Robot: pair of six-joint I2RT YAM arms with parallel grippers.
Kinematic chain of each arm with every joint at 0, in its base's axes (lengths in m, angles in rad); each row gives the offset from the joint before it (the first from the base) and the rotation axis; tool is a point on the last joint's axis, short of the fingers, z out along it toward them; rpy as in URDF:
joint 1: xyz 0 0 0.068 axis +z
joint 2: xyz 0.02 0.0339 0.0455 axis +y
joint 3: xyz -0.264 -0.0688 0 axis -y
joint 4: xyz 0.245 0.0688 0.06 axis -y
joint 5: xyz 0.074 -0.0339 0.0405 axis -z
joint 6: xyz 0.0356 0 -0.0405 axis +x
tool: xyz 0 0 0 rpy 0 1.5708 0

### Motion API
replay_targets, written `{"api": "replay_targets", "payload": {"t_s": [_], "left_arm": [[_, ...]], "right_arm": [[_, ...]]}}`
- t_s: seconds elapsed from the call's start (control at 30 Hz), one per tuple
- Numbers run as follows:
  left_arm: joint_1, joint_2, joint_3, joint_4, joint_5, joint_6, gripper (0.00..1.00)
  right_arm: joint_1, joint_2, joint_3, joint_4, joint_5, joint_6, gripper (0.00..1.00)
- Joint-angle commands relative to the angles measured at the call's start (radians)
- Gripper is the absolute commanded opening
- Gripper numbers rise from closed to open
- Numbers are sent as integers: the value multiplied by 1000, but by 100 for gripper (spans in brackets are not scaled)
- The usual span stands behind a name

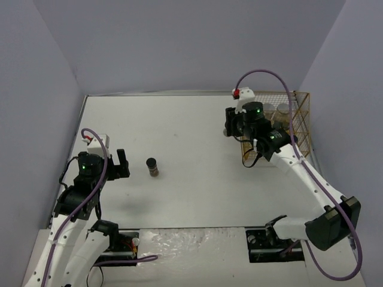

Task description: Organize the condiment bottles

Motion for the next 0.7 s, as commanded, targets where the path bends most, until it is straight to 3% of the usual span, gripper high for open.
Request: {"api": "replay_targets", "payload": {"t_s": [0.0,0.4,0.67], "left_arm": [[7,24,25,64,-3,11,97],[7,26,25,65,0,11,97],[7,23,23,64,-1,11,97]], "right_arm": [[-60,-113,-6,-45,173,93,2],[-435,-147,-57,-94,139,197,1],[-525,-67,-92,-63,149,206,0]]}}
